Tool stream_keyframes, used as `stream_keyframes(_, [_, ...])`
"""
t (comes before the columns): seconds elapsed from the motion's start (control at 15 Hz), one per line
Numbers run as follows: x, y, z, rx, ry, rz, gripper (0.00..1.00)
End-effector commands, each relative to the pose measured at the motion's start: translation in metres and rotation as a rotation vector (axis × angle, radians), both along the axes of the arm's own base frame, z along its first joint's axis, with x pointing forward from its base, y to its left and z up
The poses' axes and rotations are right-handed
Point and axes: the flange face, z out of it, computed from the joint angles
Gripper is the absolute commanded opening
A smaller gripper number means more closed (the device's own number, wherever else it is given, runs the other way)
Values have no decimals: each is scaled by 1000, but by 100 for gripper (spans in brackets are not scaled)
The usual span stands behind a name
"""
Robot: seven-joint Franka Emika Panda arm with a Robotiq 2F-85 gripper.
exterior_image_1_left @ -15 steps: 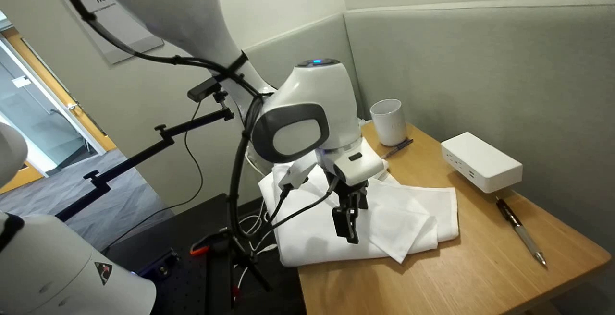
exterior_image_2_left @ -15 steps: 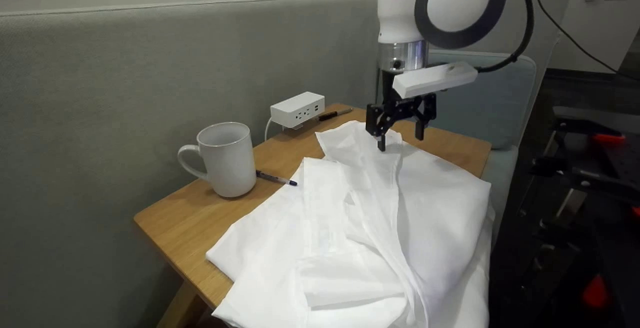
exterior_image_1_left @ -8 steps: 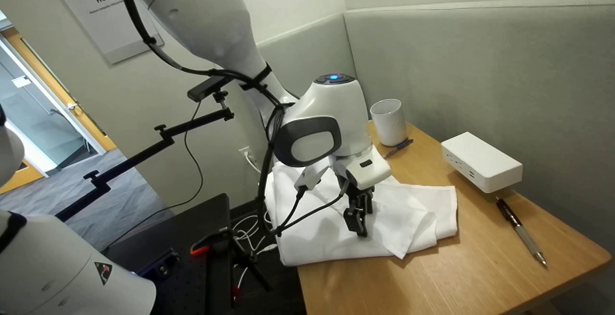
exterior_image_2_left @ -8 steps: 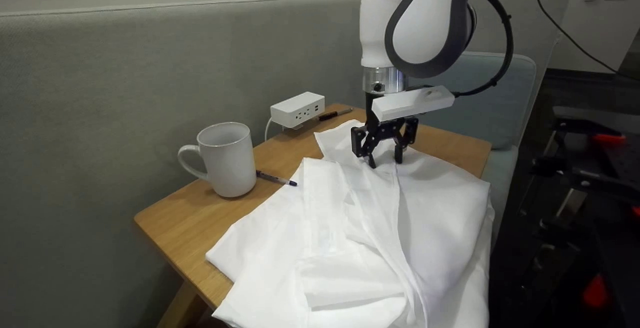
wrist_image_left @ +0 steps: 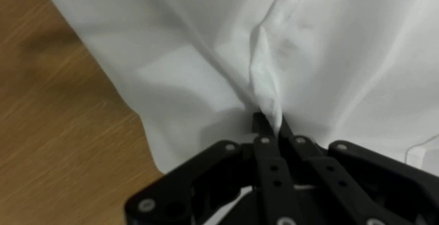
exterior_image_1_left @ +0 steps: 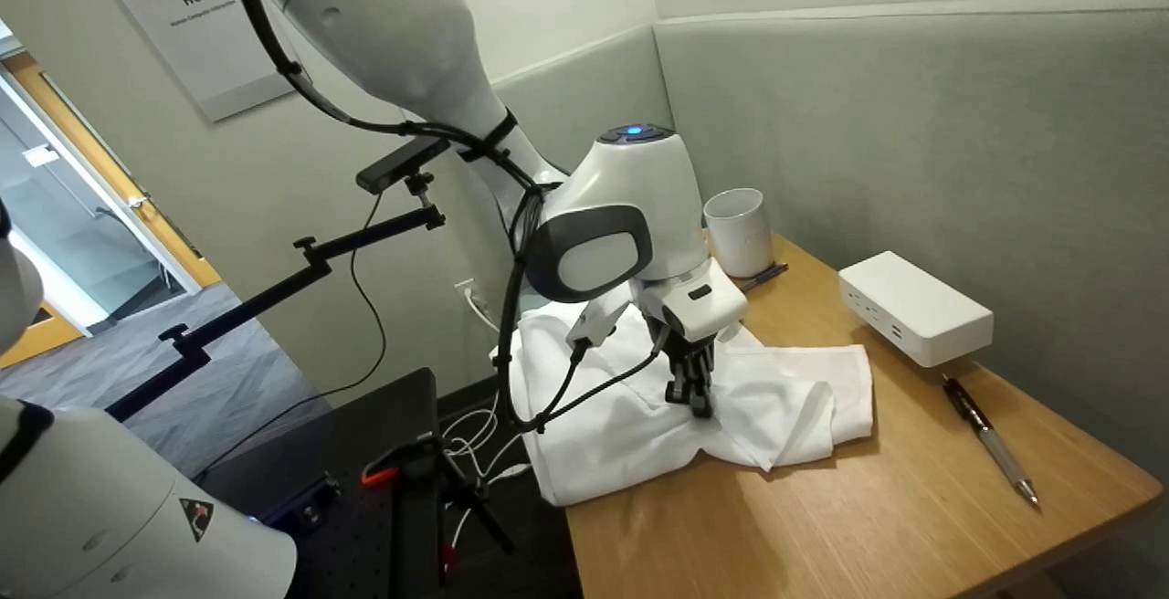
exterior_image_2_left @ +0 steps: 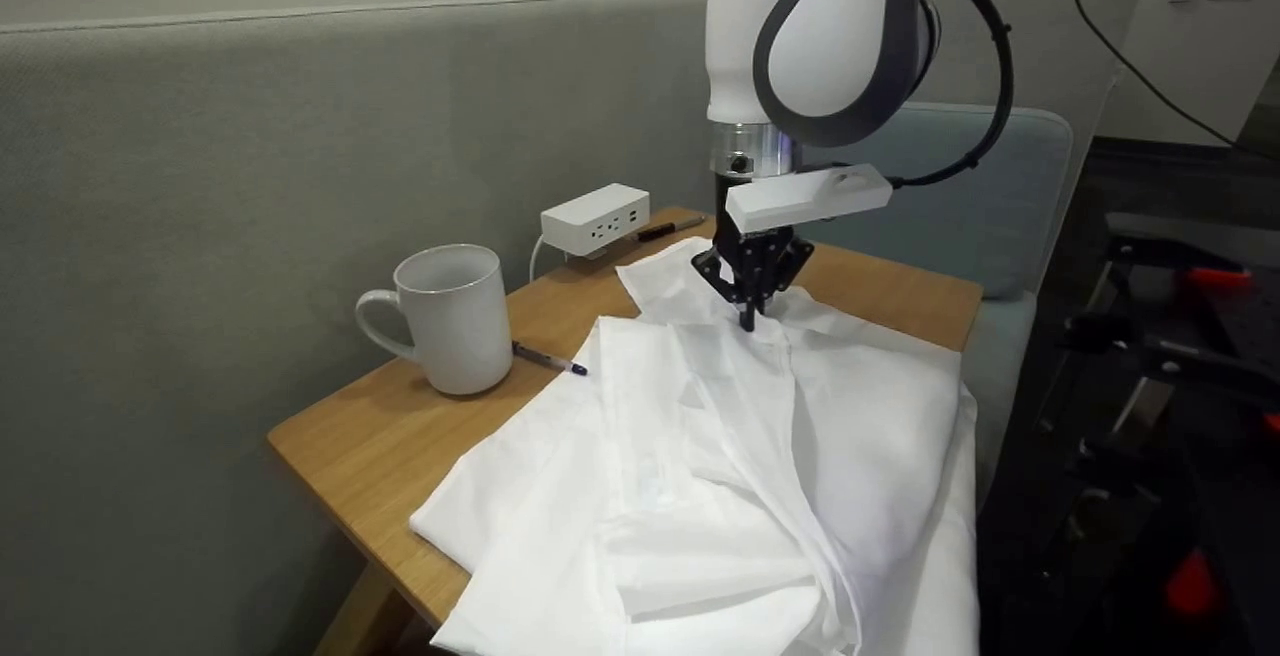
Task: Fold the cloth
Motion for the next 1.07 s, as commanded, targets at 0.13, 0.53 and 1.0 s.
stream_keyframes(0.13, [-13,9,35,24,-40,63,1])
stream_keyframes(0.53, [-41,50,105,100,-97,318,1])
stream_keyframes(1.0, [-54,107,156,304,-174,605,1])
